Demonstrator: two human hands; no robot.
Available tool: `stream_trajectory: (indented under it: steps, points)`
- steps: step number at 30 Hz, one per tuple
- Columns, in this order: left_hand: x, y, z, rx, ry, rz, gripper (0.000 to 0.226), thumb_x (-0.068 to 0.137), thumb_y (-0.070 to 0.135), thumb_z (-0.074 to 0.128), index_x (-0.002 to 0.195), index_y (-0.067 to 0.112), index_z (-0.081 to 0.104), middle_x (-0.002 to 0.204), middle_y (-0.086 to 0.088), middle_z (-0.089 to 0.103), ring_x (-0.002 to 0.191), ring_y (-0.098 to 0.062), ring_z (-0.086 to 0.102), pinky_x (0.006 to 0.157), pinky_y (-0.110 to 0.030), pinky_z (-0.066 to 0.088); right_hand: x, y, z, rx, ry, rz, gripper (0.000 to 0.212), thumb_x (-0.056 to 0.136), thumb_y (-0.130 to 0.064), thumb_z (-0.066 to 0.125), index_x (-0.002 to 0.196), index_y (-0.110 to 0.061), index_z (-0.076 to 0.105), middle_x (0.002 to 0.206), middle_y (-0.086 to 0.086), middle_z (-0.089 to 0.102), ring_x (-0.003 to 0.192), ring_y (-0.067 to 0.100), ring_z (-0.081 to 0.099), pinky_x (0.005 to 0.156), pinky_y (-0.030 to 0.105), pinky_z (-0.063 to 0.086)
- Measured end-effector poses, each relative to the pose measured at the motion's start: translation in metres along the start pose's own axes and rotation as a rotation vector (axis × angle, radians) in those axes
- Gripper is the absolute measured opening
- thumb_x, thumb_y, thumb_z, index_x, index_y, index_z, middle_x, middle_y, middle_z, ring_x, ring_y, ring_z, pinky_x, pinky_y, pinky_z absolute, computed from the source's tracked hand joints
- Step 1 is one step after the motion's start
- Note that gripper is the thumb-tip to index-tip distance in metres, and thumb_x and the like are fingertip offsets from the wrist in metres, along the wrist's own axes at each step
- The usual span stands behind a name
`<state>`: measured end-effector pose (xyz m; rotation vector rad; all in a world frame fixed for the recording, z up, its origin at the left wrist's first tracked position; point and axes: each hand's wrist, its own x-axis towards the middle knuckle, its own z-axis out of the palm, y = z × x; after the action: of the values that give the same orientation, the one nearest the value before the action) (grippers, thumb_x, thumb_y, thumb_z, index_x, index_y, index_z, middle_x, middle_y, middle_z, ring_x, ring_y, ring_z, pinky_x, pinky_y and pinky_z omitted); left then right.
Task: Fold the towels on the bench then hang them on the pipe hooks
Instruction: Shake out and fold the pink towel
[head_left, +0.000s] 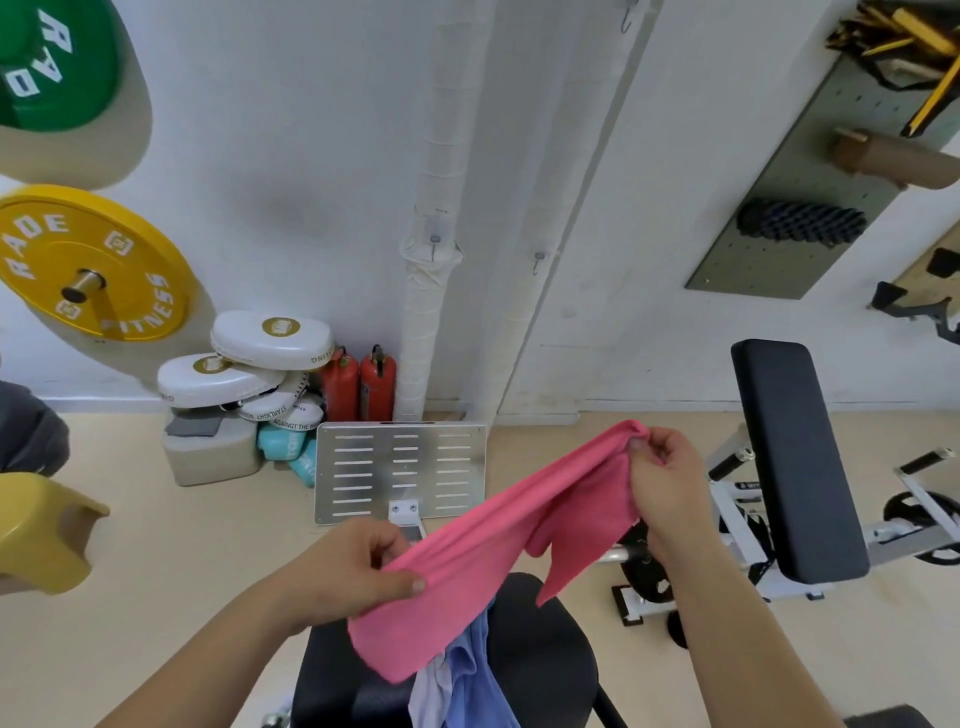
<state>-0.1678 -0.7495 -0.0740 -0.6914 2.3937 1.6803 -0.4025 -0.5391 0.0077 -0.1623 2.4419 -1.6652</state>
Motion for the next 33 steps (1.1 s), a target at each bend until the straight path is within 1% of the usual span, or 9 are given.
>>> stream_trajectory:
  steps: [6,10,13,17,19,23,28,30,33]
  points:
    - [-0.001,-0.005,-0.011,-0.192,0.193,-0.084,0.035,0.078,0.031,0.088,0.068,0.007,0.064,0.056,0.005,0.054,0.054,-0.011,0.052,0.049,-0.023,0.039,0.016,0.036,-0.007,-0.128,0.057,0.131,0.017,0.094,-0.01,0.06,0.111,-0.013,0.06,0.1,0.011,0.067,0.08,0.016,0.06,0.066,0.032,0.046]
    - [0.001,0.019,0.011,-0.384,0.307,-0.069,0.024,0.085,0.025,0.081,0.074,0.005,0.071,0.058,-0.001,0.06,0.054,-0.012,0.053,0.053,-0.024,0.043,0.007,0.051,-0.002,-0.033,0.044,0.194,0.027,0.088,-0.01,0.072,0.114,-0.014,0.069,0.091,0.009,0.071,0.079,0.025,0.067,0.074,0.041,0.055]
    - [0.002,0.034,0.039,-0.577,0.226,-0.141,0.014,0.089,0.024,0.077,0.087,0.01,0.078,0.074,-0.01,0.073,0.062,-0.014,0.06,0.061,-0.031,0.051,-0.006,0.057,-0.003,0.112,-0.01,0.228,0.032,0.086,-0.005,0.075,0.117,-0.014,0.07,0.102,0.015,0.073,0.087,0.025,0.069,0.082,0.043,0.056]
    - [0.011,0.046,0.073,-0.783,0.182,-0.207,0.02,0.092,0.01,0.072,0.11,0.018,0.078,0.102,-0.018,0.078,0.094,-0.034,0.071,0.095,-0.058,0.057,-0.025,0.06,-0.004,0.263,-0.192,0.213,0.036,0.089,0.009,0.067,0.118,-0.011,0.069,0.11,0.013,0.073,0.101,0.021,0.07,0.094,0.035,0.054]
    - [0.018,0.053,0.088,-0.716,0.208,-0.182,0.025,0.091,0.015,0.071,0.111,0.028,0.077,0.104,-0.007,0.079,0.103,-0.033,0.072,0.1,-0.056,0.054,-0.031,0.06,-0.007,0.305,-0.279,0.196,0.034,0.089,0.011,0.067,0.11,-0.015,0.071,0.106,0.012,0.077,0.101,0.019,0.072,0.095,0.034,0.054]
    - [0.027,0.088,0.127,-0.674,0.293,-0.085,0.02,0.092,0.029,0.074,0.111,0.031,0.078,0.106,0.005,0.079,0.106,-0.018,0.073,0.1,-0.043,0.055,-0.033,0.061,-0.029,0.392,-0.414,0.182,0.022,0.086,0.009,0.071,0.102,-0.008,0.072,0.094,0.014,0.08,0.085,0.018,0.076,0.075,0.025,0.06]
    - [0.04,0.127,0.19,-0.798,0.478,-0.073,0.016,0.086,0.017,0.08,0.101,0.017,0.081,0.1,-0.008,0.08,0.101,-0.029,0.075,0.098,-0.049,0.057,-0.017,0.079,-0.07,0.537,-0.413,0.25,0.013,0.083,0.01,0.072,0.094,0.003,0.07,0.082,0.017,0.076,0.074,0.025,0.071,0.072,0.035,0.058]
    - [0.042,0.134,0.208,-0.804,0.481,-0.085,0.015,0.091,0.021,0.075,0.105,0.017,0.08,0.102,-0.01,0.079,0.103,-0.031,0.074,0.1,-0.052,0.056,-0.011,0.087,-0.086,0.54,-0.409,0.24,0.012,0.085,0.006,0.072,0.097,0.007,0.071,0.085,0.02,0.073,0.075,0.028,0.069,0.075,0.038,0.058]
    - [0.036,0.147,0.234,-0.665,0.36,-0.038,0.022,0.103,0.026,0.057,0.11,0.03,0.078,0.104,-0.002,0.08,0.104,-0.022,0.074,0.099,-0.04,0.056,-0.01,0.094,-0.106,0.483,-0.462,0.175,0.008,0.091,0.0,0.069,0.096,0.001,0.075,0.086,0.019,0.076,0.076,0.026,0.07,0.072,0.034,0.061]
